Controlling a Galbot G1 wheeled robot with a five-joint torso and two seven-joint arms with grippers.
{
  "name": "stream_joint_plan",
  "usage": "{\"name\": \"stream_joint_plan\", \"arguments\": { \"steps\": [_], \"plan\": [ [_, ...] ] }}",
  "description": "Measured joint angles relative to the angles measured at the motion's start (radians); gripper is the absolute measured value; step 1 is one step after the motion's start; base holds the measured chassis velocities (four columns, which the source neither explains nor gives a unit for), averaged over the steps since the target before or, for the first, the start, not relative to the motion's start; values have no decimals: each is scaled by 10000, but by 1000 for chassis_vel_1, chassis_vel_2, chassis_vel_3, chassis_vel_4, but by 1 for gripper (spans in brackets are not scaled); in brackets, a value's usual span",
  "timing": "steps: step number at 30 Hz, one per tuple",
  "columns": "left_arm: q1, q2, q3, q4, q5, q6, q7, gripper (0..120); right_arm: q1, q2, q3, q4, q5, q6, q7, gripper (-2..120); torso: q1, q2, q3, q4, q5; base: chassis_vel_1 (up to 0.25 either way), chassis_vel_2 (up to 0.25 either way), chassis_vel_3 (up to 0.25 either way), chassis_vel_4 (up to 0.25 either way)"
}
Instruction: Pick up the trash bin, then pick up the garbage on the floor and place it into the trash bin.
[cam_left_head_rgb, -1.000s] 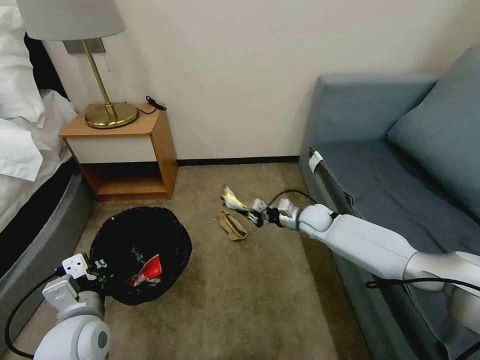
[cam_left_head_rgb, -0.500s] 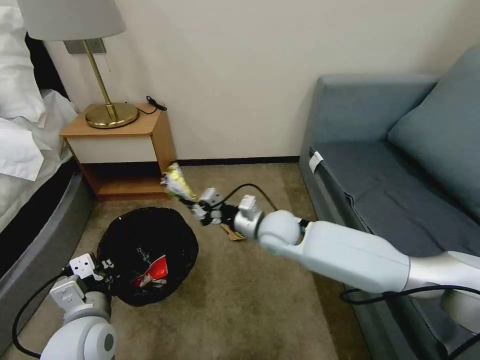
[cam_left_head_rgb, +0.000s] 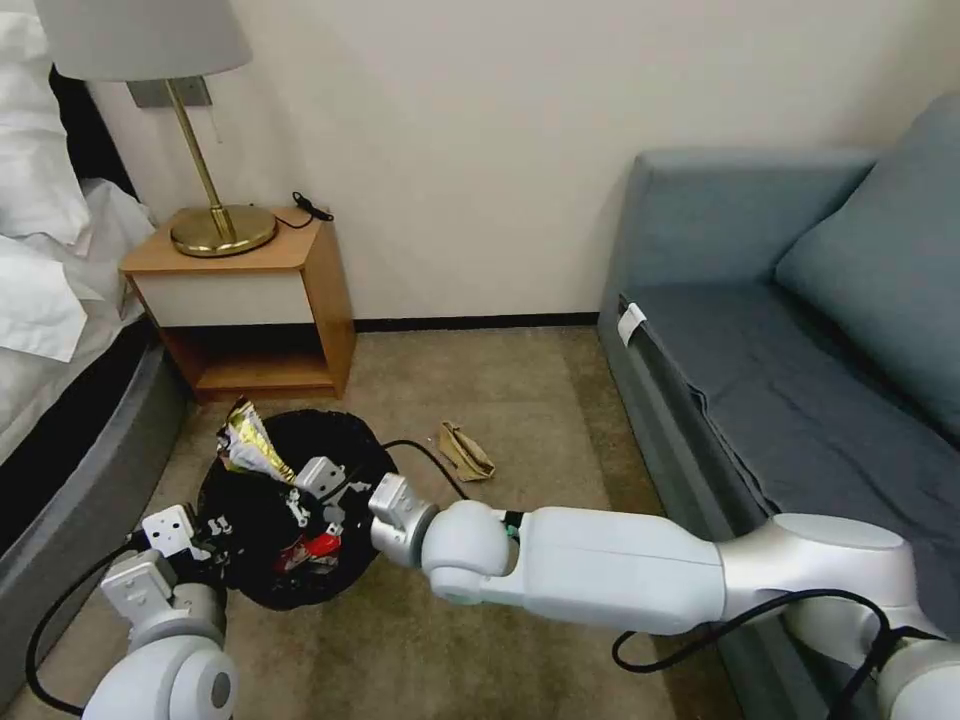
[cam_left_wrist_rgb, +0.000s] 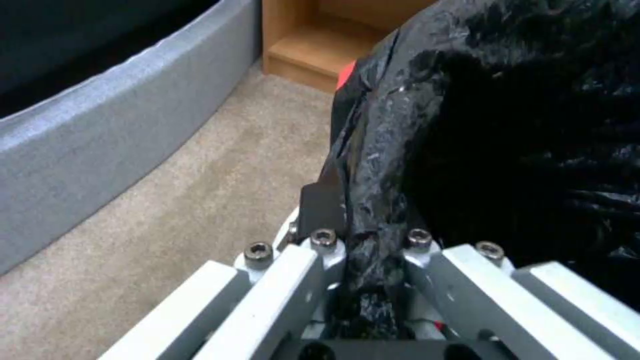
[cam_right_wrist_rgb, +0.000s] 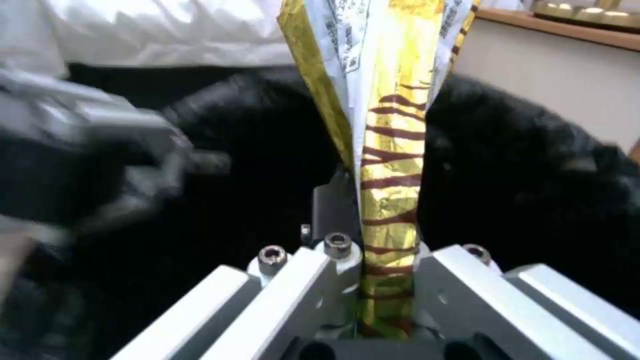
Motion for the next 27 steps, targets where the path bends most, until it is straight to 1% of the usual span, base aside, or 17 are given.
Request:
{"name": "stream_joint_plan", "arguments": {
  "steps": [6, 10, 11, 15, 16, 18, 20, 21, 25, 26, 27],
  "plan": [
    [-37, 40, -43, 4, -18, 0, 3, 3, -10, 12, -16, -41, -45, -179, 170, 1, 0, 0, 0, -1, 1, 0, 0, 0, 0],
    [-125, 97, -84, 109, -61, -1, 6, 3, -23, 9, -18, -48, -77, -186, 273, 22, 0, 0, 0, -1, 1, 0, 0, 0, 0],
    [-125, 97, -84, 109, -61, -1, 6, 3, -23, 9, -18, -48, -77, -186, 273, 22, 0, 0, 0, -1, 1, 0, 0, 0, 0],
    [-199, 113, -69, 200, -73, -1, 8, 3, 2, -50, -4, -23, -85, -186, 280, 38, 0, 0, -1, -1, 2, 0, 0, 0, 0],
    [-199, 113, -69, 200, -73, -1, 8, 3, 2, -50, -4, -23, -85, -186, 280, 38, 0, 0, -1, -1, 2, 0, 0, 0, 0],
    [-219, 97, -29, 233, -73, -1, 10, 3, 16, -79, 4, -21, -86, -186, 280, 48, 0, 0, -1, -2, 1, 0, 0, 0, 0],
    [-220, 83, -6, 240, -66, -1, 11, 3, 28, -111, 12, -21, -86, -186, 274, 57, 0, 0, -1, -2, 1, 0, 0, 0, 0],
    [-220, 83, -6, 240, -66, -1, 11, 3, 28, -111, 12, -21, -86, -186, 274, 57, 0, 0, -1, -2, 1, 0, 0, 0, 0],
    [-198, 53, 25, 206, -41, -1, 14, 3, 12, -124, 53, -27, -114, -156, 261, 76, 0, 0, -1, -2, 1, 0, 0, 0, 0],
    [-198, 53, 25, 206, -41, -1, 14, 3, 12, -124, 53, -27, -114, -156, 261, 76, 0, 0, -1, -2, 1, 0, 0, 0, 0],
    [-177, 48, 28, 188, -33, -2, 15, 3, -1, -116, 94, -28, -141, -142, 271, 79, 0, 0, 0, -1, 2, 0, 0, 0, 0]
  ]
}}
